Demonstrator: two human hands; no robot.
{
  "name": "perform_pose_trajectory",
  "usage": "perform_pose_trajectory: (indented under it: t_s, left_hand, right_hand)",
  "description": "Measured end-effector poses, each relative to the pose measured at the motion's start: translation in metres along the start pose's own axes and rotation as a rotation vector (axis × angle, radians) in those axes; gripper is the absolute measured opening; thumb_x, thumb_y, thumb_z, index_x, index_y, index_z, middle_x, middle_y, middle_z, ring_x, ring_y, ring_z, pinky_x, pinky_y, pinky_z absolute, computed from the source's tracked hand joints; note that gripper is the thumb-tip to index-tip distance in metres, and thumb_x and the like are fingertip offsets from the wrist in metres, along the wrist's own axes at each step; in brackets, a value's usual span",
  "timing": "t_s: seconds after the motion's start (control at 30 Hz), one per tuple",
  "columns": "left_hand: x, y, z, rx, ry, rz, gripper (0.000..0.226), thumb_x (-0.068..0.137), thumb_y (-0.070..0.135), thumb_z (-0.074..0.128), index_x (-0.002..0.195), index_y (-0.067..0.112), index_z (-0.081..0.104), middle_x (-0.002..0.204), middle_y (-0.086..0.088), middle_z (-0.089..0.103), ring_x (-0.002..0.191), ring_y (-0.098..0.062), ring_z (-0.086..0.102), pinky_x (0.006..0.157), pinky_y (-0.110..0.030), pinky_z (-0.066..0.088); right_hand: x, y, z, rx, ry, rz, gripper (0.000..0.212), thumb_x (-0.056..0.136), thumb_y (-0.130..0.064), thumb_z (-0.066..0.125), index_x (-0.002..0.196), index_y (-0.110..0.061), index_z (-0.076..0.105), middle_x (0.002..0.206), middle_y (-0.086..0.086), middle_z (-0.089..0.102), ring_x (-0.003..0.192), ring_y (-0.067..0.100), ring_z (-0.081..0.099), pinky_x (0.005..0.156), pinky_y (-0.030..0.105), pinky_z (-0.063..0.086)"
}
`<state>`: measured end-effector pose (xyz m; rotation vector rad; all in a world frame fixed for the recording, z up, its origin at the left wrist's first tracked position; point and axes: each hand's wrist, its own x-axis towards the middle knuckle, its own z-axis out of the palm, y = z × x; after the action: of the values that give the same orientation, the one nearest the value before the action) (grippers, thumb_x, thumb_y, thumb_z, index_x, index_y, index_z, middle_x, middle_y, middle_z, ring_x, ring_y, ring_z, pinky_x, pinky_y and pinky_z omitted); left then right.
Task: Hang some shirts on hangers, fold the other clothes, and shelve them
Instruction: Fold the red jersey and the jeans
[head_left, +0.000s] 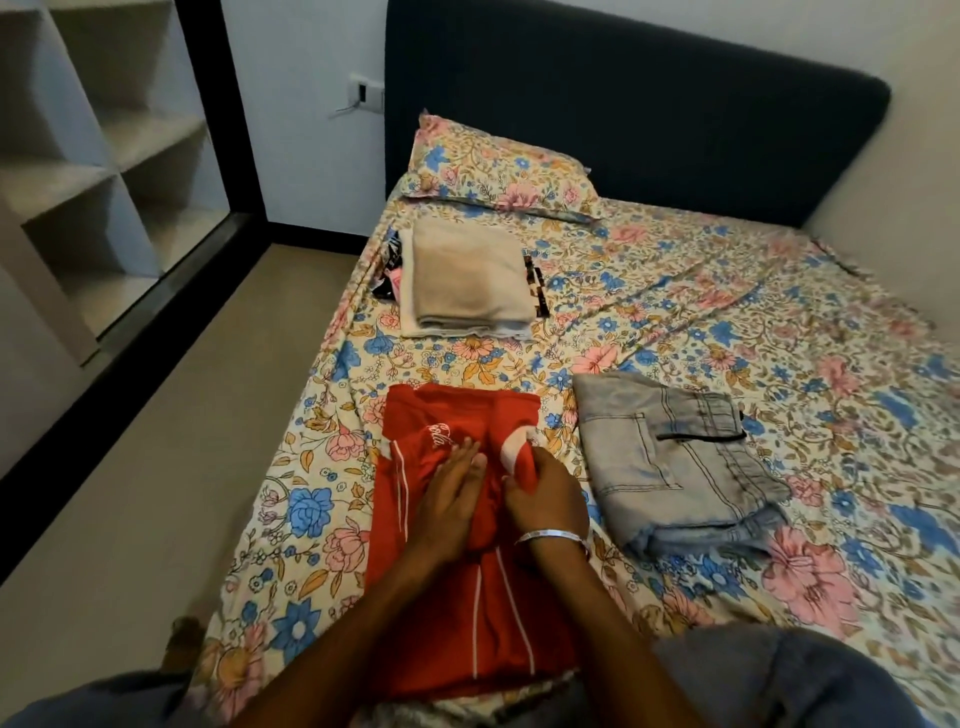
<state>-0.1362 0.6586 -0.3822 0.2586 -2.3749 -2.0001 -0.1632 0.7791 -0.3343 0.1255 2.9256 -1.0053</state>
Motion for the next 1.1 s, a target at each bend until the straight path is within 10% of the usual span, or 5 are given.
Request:
perform_pose_trajectory:
  t_s: [0.3, 0.5, 0.73, 0.93, 1.1]
  left_hand:
    - [0.001, 0.04, -0.021, -0.673, 0.138, -0.302, 0.037, 0.087, 0.023, 0.074, 0.119, 0.007, 0.067, 0.109, -0.016, 0.075, 0.1, -0.035, 0.073, 0.077, -0.04, 0.06]
    - [-0.008, 0.08, -0.057, -0.756, 0.103, -0.391, 0.047, 0.079, 0.017, 0.07, 0.123, 0.002, 0.064, 0.118, -0.022, 0.07, 0.103, -0.04, 0.066, 0.102, -0.057, 0.049]
    - [-0.041, 0.161, -0.07, -0.925, -0.013, -0.264, 0.061, 0.07, 0.016, 0.075, 0.128, -0.001, 0.064, 0.12, -0.021, 0.071, 0.102, -0.036, 0.072, 0.093, -0.052, 0.057]
    - [-0.058, 0.189, -0.045, -1.03, -0.165, -0.097, 0.095, 0.042, 0.02, 0.1, 0.128, 0.0, 0.066, 0.136, -0.021, 0.062, 0.125, -0.037, 0.061, 0.097, -0.064, 0.047]
    - [-0.059, 0.191, -0.011, -1.032, -0.064, -0.143, 0.07, 0.062, 0.02, 0.084, 0.127, -0.001, 0.067, 0.126, -0.021, 0.068, 0.115, -0.035, 0.066, 0.092, -0.054, 0.056]
  right_hand:
    - [-0.042, -0.04, 0.002, 0.264, -0.375, -0.275, 0.048, 0.075, -0.011, 0.06, 0.12, -0.027, 0.067, 0.108, -0.004, 0.074, 0.097, 0.017, 0.07, 0.088, 0.039, 0.059]
    - [-0.028, -0.024, -0.043, 0.949, -0.413, -0.242, 0.037, 0.084, 0.012, 0.063, 0.118, 0.001, 0.07, 0.108, 0.015, 0.075, 0.1, 0.028, 0.073, 0.089, 0.04, 0.059]
    - [-0.02, 0.013, -0.051, 1.386, -0.224, 0.326, 0.072, 0.065, -0.068, 0.076, 0.113, -0.016, 0.069, 0.11, 0.012, 0.067, 0.104, 0.025, 0.062, 0.083, 0.036, 0.045]
    - [-0.037, 0.009, -0.08, 1.791, -0.682, 0.101, 0.093, 0.082, -0.08, 0.045, 0.146, -0.013, 0.048, 0.147, 0.018, 0.051, 0.133, 0.038, 0.052, 0.11, 0.056, 0.042]
    - [-0.036, 0.022, -0.139, 1.779, -0.519, -0.104, 0.078, 0.071, -0.04, 0.088, 0.136, -0.009, 0.06, 0.14, 0.018, 0.058, 0.127, 0.032, 0.058, 0.106, 0.046, 0.048]
